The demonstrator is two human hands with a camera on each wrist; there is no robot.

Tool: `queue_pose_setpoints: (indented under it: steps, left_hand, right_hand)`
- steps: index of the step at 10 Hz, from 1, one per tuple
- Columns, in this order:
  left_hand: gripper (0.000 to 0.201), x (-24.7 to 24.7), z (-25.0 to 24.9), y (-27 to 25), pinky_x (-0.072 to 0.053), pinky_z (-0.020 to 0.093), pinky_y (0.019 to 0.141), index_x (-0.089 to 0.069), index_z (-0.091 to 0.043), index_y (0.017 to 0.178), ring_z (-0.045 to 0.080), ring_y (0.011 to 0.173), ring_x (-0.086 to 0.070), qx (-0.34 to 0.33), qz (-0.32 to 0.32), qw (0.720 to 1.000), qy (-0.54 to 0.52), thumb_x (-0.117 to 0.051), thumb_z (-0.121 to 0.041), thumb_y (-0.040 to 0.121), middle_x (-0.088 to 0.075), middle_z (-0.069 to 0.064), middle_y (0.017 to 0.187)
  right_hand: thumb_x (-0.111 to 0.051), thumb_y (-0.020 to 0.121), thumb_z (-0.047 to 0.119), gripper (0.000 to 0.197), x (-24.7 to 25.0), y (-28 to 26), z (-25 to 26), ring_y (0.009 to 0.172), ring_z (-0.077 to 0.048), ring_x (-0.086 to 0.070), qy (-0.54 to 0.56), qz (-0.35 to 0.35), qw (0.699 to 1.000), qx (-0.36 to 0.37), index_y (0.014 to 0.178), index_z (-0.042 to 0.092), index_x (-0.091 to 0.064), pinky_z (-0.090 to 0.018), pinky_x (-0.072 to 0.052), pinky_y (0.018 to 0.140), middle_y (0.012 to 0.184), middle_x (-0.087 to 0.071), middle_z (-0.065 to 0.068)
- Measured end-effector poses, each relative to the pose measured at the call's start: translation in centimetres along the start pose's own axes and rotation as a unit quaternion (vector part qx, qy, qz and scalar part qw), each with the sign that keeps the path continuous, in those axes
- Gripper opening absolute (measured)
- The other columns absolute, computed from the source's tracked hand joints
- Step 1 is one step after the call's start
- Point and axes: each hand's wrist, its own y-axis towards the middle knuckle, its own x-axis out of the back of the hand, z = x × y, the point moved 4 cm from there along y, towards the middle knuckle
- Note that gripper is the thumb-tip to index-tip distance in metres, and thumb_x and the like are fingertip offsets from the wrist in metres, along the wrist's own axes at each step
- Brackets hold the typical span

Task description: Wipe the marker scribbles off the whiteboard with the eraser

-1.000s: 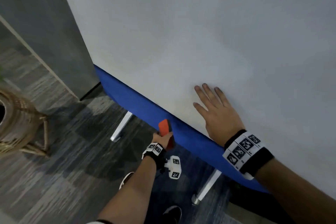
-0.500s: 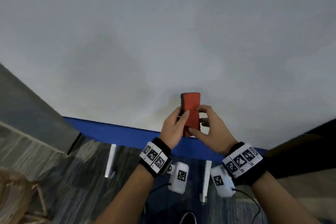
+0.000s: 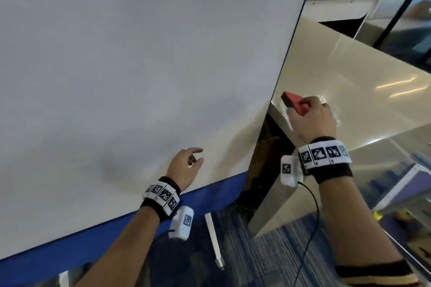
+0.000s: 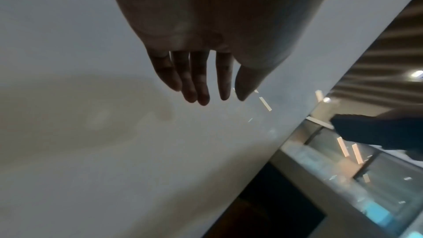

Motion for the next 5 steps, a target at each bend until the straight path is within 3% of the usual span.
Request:
queue_pose_setpoints:
  steps: [1, 2, 3, 4, 5]
  left_hand:
    - [0.024, -1.4, 3.7, 0.0, -0.049, 0.031, 0.083, -0.066, -0.021, 0.119, 0.019, 0.083, -0.058, 0.057, 0.03, 0.996, 0.055, -0.065, -0.021, 0.095, -0.059, 0.003, 0.091]
    - [0.021, -2.4, 7.6, -1.2, -0.042, 0.026, 0.076, -0.065, -0.026, 0.116, 0.019, 0.08, -0.057, 0.1, 0.06, 0.988, 0.104, -0.065, -0.022, 0.095, -0.055, -0.002, 0.084]
    - [0.017, -3.1, 11.7, -2.8, -0.045, 0.028, 0.075, -0.063, -0.032, 0.11, 0.019, 0.08, -0.057, 0.158, 0.093, 0.971, 0.153, -0.065, -0.025, 0.094, -0.055, -0.004, 0.083]
    - [0.011, -3.8, 13.8, -4.5, -0.049, 0.031, 0.089, -0.061, -0.035, 0.108, 0.023, 0.098, -0.063, 0.19, 0.126, 0.955, 0.19, -0.06, -0.031, 0.098, -0.063, 0.0, 0.103]
    - [0.012, -3.8, 14.1, -6.8, -0.044, 0.031, 0.1, -0.058, -0.038, 0.109, 0.017, 0.113, -0.061, 0.196, 0.163, 0.931, 0.262, -0.052, -0.044, 0.101, -0.057, -0.012, 0.106]
  right_hand:
    - [-0.061, 0.091, 0.045, 0.054, -0.7, 6.4, -4.2, 0.116, -0.042, -0.057, -0.067, 0.048, 0.993, -0.09, 0.135, 0.015, -0.055, -0.042, -0.047, 0.093, 0.131, -0.051, -0.018]
    - [-0.062, 0.085, 0.052, 0.057, -2.8, 10.2, -6.0, 0.111, -0.04, -0.058, -0.137, 0.075, 0.984, -0.084, 0.129, 0.015, -0.058, -0.042, -0.051, 0.09, 0.124, -0.054, -0.016]
    - [-0.051, 0.085, 0.068, 0.067, -4.7, 12.0, -6.2, 0.112, -0.039, -0.056, -0.221, 0.061, 0.973, -0.034, 0.122, 0.013, -0.055, -0.045, -0.05, 0.094, 0.118, -0.06, -0.019]
    - [-0.043, 0.091, 0.074, 0.078, -6.5, 12.8, -6.7, 0.123, -0.042, -0.051, -0.227, 0.059, 0.972, -0.02, 0.13, 0.007, -0.049, -0.048, -0.043, 0.102, 0.131, -0.054, -0.024]
    - [-0.042, 0.09, 0.076, 0.083, -7.3, 12.4, -7.2, 0.126, -0.043, -0.048, -0.204, 0.05, 0.977, -0.041, 0.135, 0.005, -0.046, -0.051, -0.039, 0.106, 0.138, -0.048, -0.023]
